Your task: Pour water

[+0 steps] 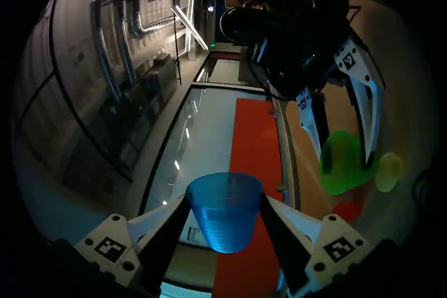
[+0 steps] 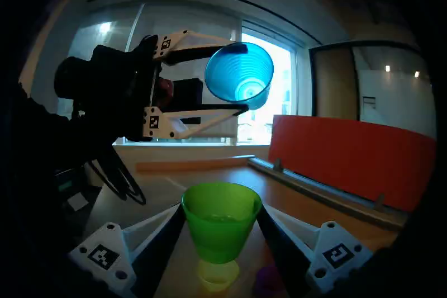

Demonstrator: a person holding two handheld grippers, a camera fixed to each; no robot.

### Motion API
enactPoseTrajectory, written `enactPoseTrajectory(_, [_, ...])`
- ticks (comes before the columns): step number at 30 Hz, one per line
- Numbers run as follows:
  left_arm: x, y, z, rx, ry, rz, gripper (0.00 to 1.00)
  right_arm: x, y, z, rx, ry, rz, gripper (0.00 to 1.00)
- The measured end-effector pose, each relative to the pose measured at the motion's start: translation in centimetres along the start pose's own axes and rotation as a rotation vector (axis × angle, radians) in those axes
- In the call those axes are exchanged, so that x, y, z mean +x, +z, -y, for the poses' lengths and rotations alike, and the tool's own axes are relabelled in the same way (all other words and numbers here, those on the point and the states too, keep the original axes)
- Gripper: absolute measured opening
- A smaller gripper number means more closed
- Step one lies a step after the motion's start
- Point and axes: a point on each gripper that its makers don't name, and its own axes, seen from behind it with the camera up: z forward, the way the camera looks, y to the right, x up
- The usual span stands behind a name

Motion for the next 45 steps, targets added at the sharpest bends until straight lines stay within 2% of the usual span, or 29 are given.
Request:
enactPoseTrajectory(8, [-0.9,0.1,-0.5,-0.007,-0.228,0.012,0.86,0.2,-0.1,-0.1,-0.004,-0.002,-0.005,0.91])
enactPoseTrajectory(18, [-1.9,-0.1,-0.1,0.003,-0.480,0.020,0.86,0.3,-0.2,0.1,-0.004,-0.010,-0.009,0.91])
enactPoseTrajectory(21, [-1.9,-0.3,0.1,0.005,-0.582,0.019,0.86,0.4,-0.2,0.1,-0.006,-0.010,-0.012,0.91])
enactPoseTrajectory(29, [-2.1,-0.6,1.1,-0.008,-0.899,-0.005,0.86,0.7,-0.4,0.0,-0.012,-0.010,-0.013,0.91])
enactPoseTrajectory(34, [-2.6,-0.7,1.1,-0.021,-1.041,-0.006,0.86,0.9,-0.5,-0.1,-0.015,-0.010,-0.018,0.91])
enactPoseTrajectory(38, [-2.7,-0.7,0.6,-0.045,-1.138,-0.008,0.86,1.0,-0.5,0.0,-0.015,-0.009,-0.021,0.91])
enactPoseTrajectory(41, [-2.5,-0.8,0.5,-0.060,-1.189,-0.018,0.86,0.9,-0.5,0.0,-0.016,-0.009,-0.020,0.91])
enactPoseTrajectory(45, [-2.5,-1.0,0.4,-0.069,-1.215,-0.022,0.86,0.9,-0.5,0.0,-0.017,-0.009,-0.017,0.91])
